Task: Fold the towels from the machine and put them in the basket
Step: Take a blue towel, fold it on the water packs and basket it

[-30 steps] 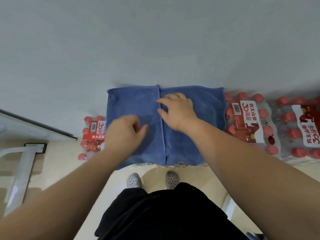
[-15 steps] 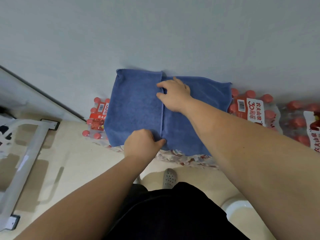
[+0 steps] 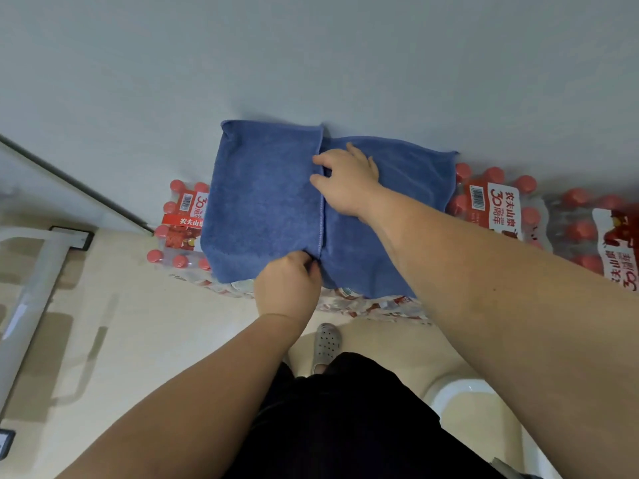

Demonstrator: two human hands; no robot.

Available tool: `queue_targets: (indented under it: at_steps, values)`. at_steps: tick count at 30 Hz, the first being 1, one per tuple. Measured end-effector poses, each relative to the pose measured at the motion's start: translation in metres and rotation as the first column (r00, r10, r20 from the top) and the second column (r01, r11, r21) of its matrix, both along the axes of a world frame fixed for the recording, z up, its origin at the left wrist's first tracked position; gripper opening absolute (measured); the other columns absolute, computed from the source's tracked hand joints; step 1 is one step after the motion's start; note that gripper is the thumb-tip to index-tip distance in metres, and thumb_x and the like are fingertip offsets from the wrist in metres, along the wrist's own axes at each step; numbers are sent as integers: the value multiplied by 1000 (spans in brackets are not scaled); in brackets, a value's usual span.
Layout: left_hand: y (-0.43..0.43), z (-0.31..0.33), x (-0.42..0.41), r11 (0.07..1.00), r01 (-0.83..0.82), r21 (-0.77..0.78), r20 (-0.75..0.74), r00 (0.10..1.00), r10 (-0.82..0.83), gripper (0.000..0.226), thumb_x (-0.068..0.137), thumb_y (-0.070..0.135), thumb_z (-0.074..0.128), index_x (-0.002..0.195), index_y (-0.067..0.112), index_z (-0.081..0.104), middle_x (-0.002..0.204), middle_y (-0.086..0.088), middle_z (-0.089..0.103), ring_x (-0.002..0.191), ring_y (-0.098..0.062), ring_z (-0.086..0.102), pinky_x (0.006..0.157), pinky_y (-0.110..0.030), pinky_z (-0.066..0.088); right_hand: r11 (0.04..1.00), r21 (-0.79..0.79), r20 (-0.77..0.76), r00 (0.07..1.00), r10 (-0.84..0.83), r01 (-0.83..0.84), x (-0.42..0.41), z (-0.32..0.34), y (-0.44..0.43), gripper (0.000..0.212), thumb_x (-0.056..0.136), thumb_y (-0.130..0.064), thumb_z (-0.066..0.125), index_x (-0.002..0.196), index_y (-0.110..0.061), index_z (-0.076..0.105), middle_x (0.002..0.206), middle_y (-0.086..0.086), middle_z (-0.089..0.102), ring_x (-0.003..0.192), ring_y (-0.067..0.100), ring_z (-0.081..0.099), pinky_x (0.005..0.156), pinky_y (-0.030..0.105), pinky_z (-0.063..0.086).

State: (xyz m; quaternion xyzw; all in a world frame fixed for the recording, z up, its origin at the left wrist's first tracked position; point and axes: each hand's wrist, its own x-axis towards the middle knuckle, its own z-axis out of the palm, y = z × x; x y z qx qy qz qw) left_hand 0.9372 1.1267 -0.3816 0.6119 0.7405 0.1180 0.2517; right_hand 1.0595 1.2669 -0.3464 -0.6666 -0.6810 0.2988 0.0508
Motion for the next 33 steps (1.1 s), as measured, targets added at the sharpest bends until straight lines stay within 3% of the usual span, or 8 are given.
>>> queue_targets:
  at_steps: [4,6,9,11,18,22,25,33]
  values:
    - [4,-2,1,1000,-16,5,67,998,15,30,89,30,56,63,16,57,54,1,53,55,-26,51,48,-30,38,996,80,-38,998,-46,49,2,5,-6,39,99,-34,51,135,-20,58,143,-4,53,143,28,32,114,47,27]
    - [5,-3,-1,999,-39,7,137,990,38,34,89,42,59,66,17,65,56,2,62,58,-23,58,53,-31,48,990,69,-201,974,-104,119,1,7,-9,35,99,-26,53,130,-12,62,135,1,59,128,23,47,108,39,37]
    - [9,2,-8,999,-45,31,157,987,39,40,85,55,64,66,20,68,58,5,65,63,-20,62,59,-31,51,959,-106,-478,832,-281,264,-3,12,-12,38,99,-17,55,137,-13,58,124,2,65,111,17,63,95,28,51]
    - [15,7,-13,999,-39,28,141,989,34,40,81,56,67,64,20,68,58,5,65,65,-20,62,62,-32,52,930,-189,-537,760,-367,315,-5,17,-14,37,99,-14,54,137,-12,57,109,-1,67,104,20,67,81,25,57]
    - [27,17,-11,999,-38,-21,97,995,40,31,81,32,62,60,10,58,50,-2,50,55,-26,51,48,-28,38,915,-232,-560,724,-403,330,1,21,-9,37,101,-15,51,137,-12,56,116,4,66,103,19,68,78,28,58]
    - [25,18,-13,1000,-6,-26,83,996,9,18,76,26,61,65,12,60,56,-1,57,61,-26,56,51,-31,45,925,-253,-587,715,-380,283,7,16,-4,38,101,-16,52,138,-14,55,117,2,67,105,18,66,74,24,53]
    - [24,26,-13,998,-52,-33,99,994,55,19,73,24,60,62,11,52,54,-1,54,58,-23,53,47,-29,37,929,-299,-610,705,-361,218,13,11,-1,41,100,-18,52,141,-14,53,120,2,67,105,16,67,76,25,53]
    - [15,79,3,986,-98,132,60,994,91,28,75,22,56,56,10,39,47,-1,37,51,-21,35,49,-29,29,963,-254,-799,543,-260,88,28,44,-2,32,101,-14,53,133,-8,58,123,0,62,99,14,71,79,29,60]
